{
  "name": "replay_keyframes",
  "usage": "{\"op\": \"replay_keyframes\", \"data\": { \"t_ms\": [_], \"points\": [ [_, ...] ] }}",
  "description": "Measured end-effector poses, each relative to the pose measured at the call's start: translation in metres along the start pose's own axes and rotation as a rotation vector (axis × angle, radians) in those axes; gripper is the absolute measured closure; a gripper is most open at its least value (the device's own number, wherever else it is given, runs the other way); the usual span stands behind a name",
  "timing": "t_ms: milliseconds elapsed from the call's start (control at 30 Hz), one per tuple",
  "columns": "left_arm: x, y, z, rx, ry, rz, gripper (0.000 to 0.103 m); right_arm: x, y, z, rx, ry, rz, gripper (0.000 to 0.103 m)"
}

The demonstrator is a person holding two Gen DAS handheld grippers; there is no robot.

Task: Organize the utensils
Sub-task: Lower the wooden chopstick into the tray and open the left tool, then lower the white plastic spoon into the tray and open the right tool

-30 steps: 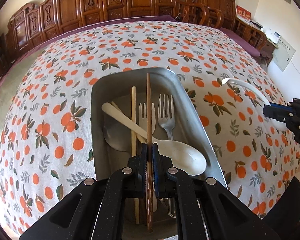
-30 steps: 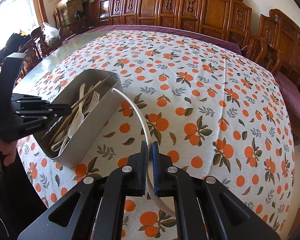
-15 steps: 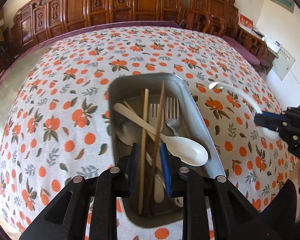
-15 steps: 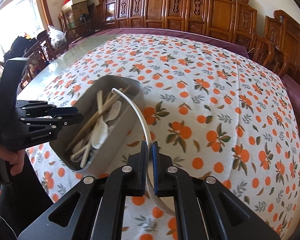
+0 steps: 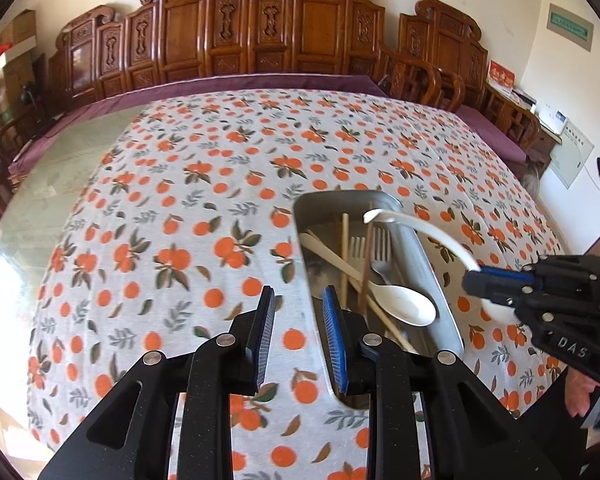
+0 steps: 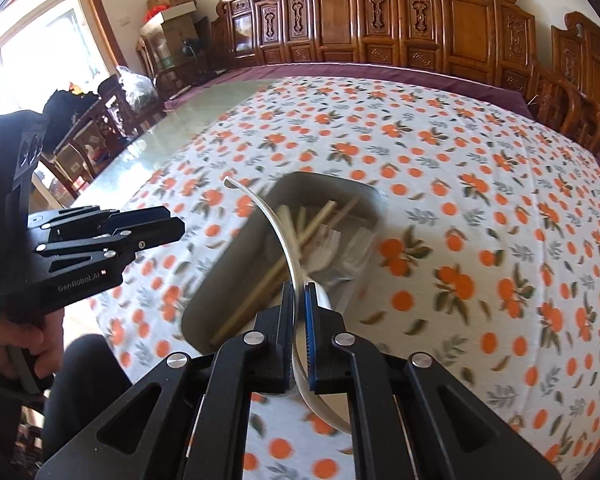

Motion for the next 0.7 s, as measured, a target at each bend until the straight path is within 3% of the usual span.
{"op": "replay_keyframes", "data": {
  "t_ms": [300, 700],
  "points": [
    [0.025, 0.012, 0.0, -0.015, 0.028, 0.019, 0.079, 0.024, -0.028, 0.006, 0.016, -0.114, 0.084, 0.096],
    [0.026, 0.012, -0.001, -0.018, 0.028, 0.015, 0.078, 0.007, -0.049, 0.007, 0.025, -0.185, 0.105, 0.096]
  ]
}}
Point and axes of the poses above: each gripper's, at about its wrist camera, not at the fingertips, and y roughly against the way its jaws point, x to its left, z to its top, the point moved 10 cm from there along -y, roughly the way its jaws point, and after that the axes turned 4 degrees about -x, right-handed, at the moved point
